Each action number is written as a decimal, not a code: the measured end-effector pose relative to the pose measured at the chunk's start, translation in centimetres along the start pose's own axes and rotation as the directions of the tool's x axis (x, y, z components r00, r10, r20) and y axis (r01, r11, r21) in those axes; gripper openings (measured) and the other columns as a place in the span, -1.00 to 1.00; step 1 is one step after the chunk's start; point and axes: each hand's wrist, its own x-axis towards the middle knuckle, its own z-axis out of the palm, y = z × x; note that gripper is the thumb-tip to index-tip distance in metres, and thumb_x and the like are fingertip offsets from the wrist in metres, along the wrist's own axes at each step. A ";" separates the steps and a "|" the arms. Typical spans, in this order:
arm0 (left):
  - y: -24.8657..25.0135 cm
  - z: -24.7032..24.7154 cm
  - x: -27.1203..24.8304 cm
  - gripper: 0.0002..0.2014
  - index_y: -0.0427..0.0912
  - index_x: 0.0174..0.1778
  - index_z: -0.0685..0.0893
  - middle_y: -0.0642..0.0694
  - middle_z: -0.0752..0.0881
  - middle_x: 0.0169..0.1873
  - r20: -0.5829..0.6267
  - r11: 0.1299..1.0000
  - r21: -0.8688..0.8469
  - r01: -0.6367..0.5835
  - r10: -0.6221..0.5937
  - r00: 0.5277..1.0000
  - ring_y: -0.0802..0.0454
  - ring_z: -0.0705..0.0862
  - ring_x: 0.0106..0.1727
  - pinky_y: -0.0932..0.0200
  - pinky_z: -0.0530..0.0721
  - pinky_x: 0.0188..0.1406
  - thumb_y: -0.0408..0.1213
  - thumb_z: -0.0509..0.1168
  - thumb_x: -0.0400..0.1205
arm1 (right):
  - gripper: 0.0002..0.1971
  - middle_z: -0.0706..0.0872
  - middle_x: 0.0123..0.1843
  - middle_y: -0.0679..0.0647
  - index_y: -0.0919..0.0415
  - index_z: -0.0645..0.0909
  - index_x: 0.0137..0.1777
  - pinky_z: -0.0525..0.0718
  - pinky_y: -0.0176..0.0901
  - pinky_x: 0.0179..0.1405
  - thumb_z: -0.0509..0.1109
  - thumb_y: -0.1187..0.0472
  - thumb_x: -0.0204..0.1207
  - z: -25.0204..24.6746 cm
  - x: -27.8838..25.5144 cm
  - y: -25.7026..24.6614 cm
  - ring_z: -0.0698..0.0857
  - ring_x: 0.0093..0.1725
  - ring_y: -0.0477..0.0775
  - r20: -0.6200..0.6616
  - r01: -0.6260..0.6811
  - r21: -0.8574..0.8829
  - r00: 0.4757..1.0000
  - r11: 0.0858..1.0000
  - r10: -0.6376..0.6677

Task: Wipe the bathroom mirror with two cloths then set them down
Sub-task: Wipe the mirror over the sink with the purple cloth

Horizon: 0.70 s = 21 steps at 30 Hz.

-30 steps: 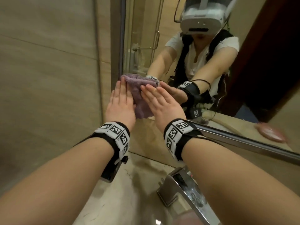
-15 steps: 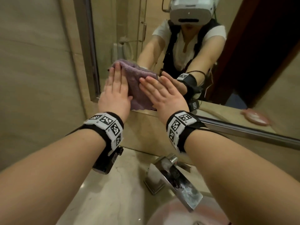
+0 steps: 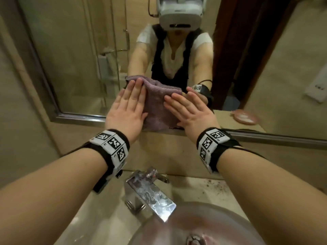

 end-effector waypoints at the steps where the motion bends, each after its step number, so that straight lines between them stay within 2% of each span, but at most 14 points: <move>1: 0.5 0.2 0.2 -0.28 -0.22 0.37 -0.70 -0.17 -0.61 0.42 -0.091 0.998 -0.004 -0.066 0.065 0.994 -0.02 -0.50 0.55 0.12 -0.51 0.47 -0.04 -0.20 0.74 | -0.36 0.35 0.56 -0.06 0.18 0.14 0.54 -0.25 -0.03 0.57 0.09 0.08 0.43 0.2 -1.0 0.7 0.02 0.62 0.03 0.005 -0.012 0.009 1.000 1.000 0.012; 2: 1.1 0.5 0.6 -0.27 -0.23 0.48 -0.59 -0.19 -0.38 0.54 -0.159 0.992 0.019 -0.124 0.126 0.979 -0.08 -0.26 0.63 0.10 -0.38 0.53 -0.06 -0.15 0.70 | -0.37 0.26 0.58 -0.06 0.17 0.12 0.55 -0.26 -0.03 0.57 0.08 0.07 0.45 0.5 -2.0 1.4 -0.14 0.65 -0.01 0.014 -0.025 0.019 1.000 0.999 0.025; 3: 1.9 0.7 0.9 -0.26 -0.25 0.58 -0.43 -0.19 -0.11 0.59 -0.203 0.985 0.031 -0.168 0.171 0.964 -0.11 -0.03 0.61 0.08 -0.26 0.55 -0.07 -0.11 0.65 | -0.37 0.21 0.58 -0.05 0.16 0.12 0.56 -0.25 -0.03 0.57 0.08 0.07 0.47 0.6 -3.0 2.1 -0.26 0.64 -0.06 0.026 -0.039 0.022 0.999 0.999 0.038; 4: 2.6 0.8 1.4 -0.27 -0.28 0.62 -0.26 -0.18 0.09 0.58 -0.240 0.979 0.035 -0.199 0.202 0.950 -0.12 0.10 0.57 0.06 -0.18 0.56 -0.08 -0.08 0.62 | -0.38 0.20 0.58 -0.04 0.15 0.12 0.56 -0.24 -0.03 0.57 0.08 0.06 0.48 0.7 -3.9 2.8 -0.30 0.63 -0.08 0.036 -0.050 0.016 0.998 0.999 0.050; 5: 3.5 0.7 2.0 -0.30 -0.30 0.62 -0.13 -0.19 0.19 0.56 -0.252 0.974 0.036 -0.224 0.226 0.941 -0.12 0.15 0.54 0.05 -0.15 0.55 -0.09 -0.06 0.60 | -0.38 0.25 0.58 -0.05 0.15 0.14 0.56 -0.23 -0.02 0.57 0.07 0.05 0.48 0.7 -4.7 3.5 -0.25 0.64 -0.07 0.040 -0.057 0.007 0.998 0.998 0.057; 6: 4.3 0.7 2.4 -0.33 -0.32 0.59 -0.05 -0.19 0.20 0.55 -0.266 0.968 0.033 -0.249 0.248 0.931 -0.12 0.15 0.54 0.06 -0.14 0.55 -0.10 -0.05 0.60 | -0.39 0.30 0.58 -0.05 0.15 0.15 0.56 -0.23 -0.02 0.57 0.07 0.04 0.48 0.8 -5.4 4.2 -0.12 0.66 -0.03 0.043 -0.057 -0.002 0.997 0.998 0.057; 8: 5.8 0.6 2.9 -0.35 -0.34 0.57 -0.04 -0.18 0.09 0.55 -0.298 0.950 0.060 -0.305 0.309 0.903 -0.12 0.13 0.55 0.07 -0.17 0.57 -0.14 -0.01 0.61 | -0.39 0.29 0.56 -0.06 0.15 0.14 0.56 -0.21 -0.01 0.56 0.03 0.02 0.50 0.9 -6.7 5.5 0.13 0.58 0.03 0.051 -0.055 -0.025 0.997 0.998 0.056; 10: 7.0 0.6 3.0 -0.30 -0.35 0.57 -0.08 -0.20 -0.02 0.55 -0.309 0.933 0.117 -0.340 0.360 0.880 -0.09 0.07 0.57 0.06 -0.21 0.58 -0.22 0.10 0.59 | -0.40 0.33 0.56 -0.02 0.14 0.10 0.57 -0.17 0.00 0.55 -0.01 0.00 0.52 0.9 -7.9 6.5 0.19 0.54 0.04 0.057 -0.069 -0.042 0.996 0.997 0.072; 12: 7.9 0.4 3.1 -0.22 -0.32 0.59 -0.22 -0.23 -0.07 0.57 -0.315 0.921 0.160 -0.356 0.389 0.866 -0.07 0.01 0.59 0.04 -0.24 0.59 -0.29 0.10 0.55 | -0.36 0.35 0.58 0.01 0.13 0.02 0.61 -0.17 0.01 0.56 -0.03 -0.01 0.52 1.2 -8.9 7.6 0.12 0.59 0.04 0.053 -0.091 -0.064 0.994 0.994 0.095; 15: 9.0 -0.1 3.1 -0.25 -0.21 0.63 -0.25 -0.17 0.08 0.60 -0.330 0.889 0.137 -0.437 0.456 0.826 -0.17 0.09 0.57 0.05 -0.25 0.59 -0.38 -0.05 0.54 | -0.27 -0.04 0.67 -0.01 0.08 -0.33 0.64 -0.27 -0.02 0.58 -0.06 -0.01 0.55 1.5 -10.0 9.0 -0.28 0.64 -0.04 -0.002 -0.099 -0.065 0.995 0.993 0.099; 16: 9.3 -0.3 3.1 -0.26 -0.19 0.64 -0.21 -0.16 0.12 0.58 -0.325 0.872 0.140 -0.468 0.487 0.811 -0.16 0.10 0.56 0.05 -0.23 0.59 -0.39 -0.07 0.53 | -0.27 -0.04 0.67 -0.02 0.09 -0.36 0.63 -0.29 -0.02 0.58 -0.06 0.00 0.56 1.5 -10.2 9.4 -0.33 0.62 -0.06 -0.017 -0.092 -0.059 0.996 0.994 0.092; 18: 9.7 -0.7 3.4 -0.33 -0.21 0.63 0.02 -0.15 0.18 0.54 -0.298 0.832 0.159 -0.531 0.553 0.778 -0.14 0.17 0.53 0.06 -0.16 0.57 -0.38 -0.07 0.52 | -0.30 0.14 0.64 -0.03 0.08 -0.21 0.66 -0.26 -0.02 0.59 -0.05 0.02 0.55 1.3 -10.6 10.1 -0.34 0.62 -0.07 -0.003 -0.089 -0.048 0.996 0.995 0.089; 19: 10.0 -1.1 3.6 -0.37 -0.25 0.59 0.16 -0.14 0.22 0.54 -0.284 0.818 0.171 -0.549 0.575 0.767 -0.13 0.21 0.52 0.06 -0.13 0.56 -0.37 -0.06 0.52 | -0.34 0.16 0.62 -0.06 0.10 -0.10 0.65 -0.24 -0.02 0.59 -0.05 0.03 0.54 1.0 -10.9 10.5 -0.34 0.62 -0.08 0.013 -0.098 -0.049 0.995 0.994 0.099; 21: 10.7 -1.7 4.3 -0.40 -0.30 0.54 0.32 -0.11 0.27 0.55 -0.239 0.828 0.177 -0.533 0.561 0.792 -0.12 0.29 0.53 0.06 -0.11 0.55 -0.34 -0.05 0.51 | -0.37 0.10 0.61 -0.07 0.14 -0.04 0.62 -0.22 -0.03 0.59 -0.06 0.04 0.53 0.5 -12.1 11.2 -0.35 0.61 -0.08 0.044 -0.149 -0.065 0.987 0.987 0.152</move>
